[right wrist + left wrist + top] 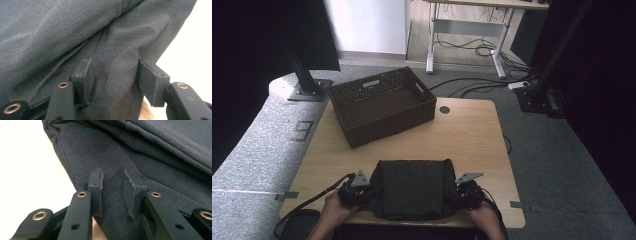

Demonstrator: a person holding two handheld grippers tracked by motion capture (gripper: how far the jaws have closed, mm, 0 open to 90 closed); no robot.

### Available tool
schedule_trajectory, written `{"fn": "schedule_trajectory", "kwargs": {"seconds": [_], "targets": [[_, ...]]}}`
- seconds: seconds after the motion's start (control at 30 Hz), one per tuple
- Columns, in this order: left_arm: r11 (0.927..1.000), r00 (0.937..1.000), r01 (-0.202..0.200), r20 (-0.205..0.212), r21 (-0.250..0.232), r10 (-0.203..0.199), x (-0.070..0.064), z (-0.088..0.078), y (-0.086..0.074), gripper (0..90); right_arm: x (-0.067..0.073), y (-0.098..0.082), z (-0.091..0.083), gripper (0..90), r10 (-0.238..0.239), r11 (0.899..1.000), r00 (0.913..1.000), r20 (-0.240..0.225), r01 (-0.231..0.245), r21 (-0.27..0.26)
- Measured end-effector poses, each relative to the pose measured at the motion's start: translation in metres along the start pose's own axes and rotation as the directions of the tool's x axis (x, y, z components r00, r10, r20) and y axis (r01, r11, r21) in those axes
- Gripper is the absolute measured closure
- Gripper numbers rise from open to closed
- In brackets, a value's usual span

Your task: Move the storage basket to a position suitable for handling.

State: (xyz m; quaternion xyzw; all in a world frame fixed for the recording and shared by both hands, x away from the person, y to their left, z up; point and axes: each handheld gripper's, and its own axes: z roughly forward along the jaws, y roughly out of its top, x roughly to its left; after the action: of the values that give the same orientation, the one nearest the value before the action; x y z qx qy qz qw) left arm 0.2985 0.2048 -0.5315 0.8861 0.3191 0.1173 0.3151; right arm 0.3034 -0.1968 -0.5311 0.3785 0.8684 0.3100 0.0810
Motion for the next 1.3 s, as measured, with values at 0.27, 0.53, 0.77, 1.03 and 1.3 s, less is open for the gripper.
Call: {"fn": "schedule_trajectory", "kwargs": {"seconds": [0.27, 0.53, 0.77, 1.03, 1.3], "targets": [[0.9997, 0.9999, -0.015, -0.002, 0.021, 0.015, -0.007, -0.011, -0.01, 65.1, 0.016, -0.007, -0.003, 44.9, -0.021, 1.0, 0.9996, -0.018, 0.021, 0.005], [0.9998, 0.9986, -0.005, 0.052, 0.02, 0.004, -0.006, -0.021, -0.015, 56.3, 0.029, -0.013, -0.009, 45.1, -0.028, 0.999, 0.9982, -0.053, 0.029, 0.022], [0.9938, 0.9953, 0.096, 0.019, -0.056, -0.095, 0.03, -0.01, 0.006, 45.5, -0.001, 0.012, -0.01, 36.3, 0.019, 0.999, 0.9995, 0.027, -0.017, -0.052], [0.9992, 0.9992, 0.038, 0.014, 0.011, -0.038, 0.027, 0.008, 0.011, 68.9, -0.014, 0.028, 0.021, 77.2, 0.007, 1.0, 0.9997, 0.023, -0.007, -0.009], [0.9994, 0.9991, 0.009, 0.042, 0.033, -0.01, 0.015, -0.001, 0.005, 62.9, 0.005, 0.009, 0.008, 76.1, -0.027, 0.999, 0.9991, -0.033, 0.028, 0.021]]}}
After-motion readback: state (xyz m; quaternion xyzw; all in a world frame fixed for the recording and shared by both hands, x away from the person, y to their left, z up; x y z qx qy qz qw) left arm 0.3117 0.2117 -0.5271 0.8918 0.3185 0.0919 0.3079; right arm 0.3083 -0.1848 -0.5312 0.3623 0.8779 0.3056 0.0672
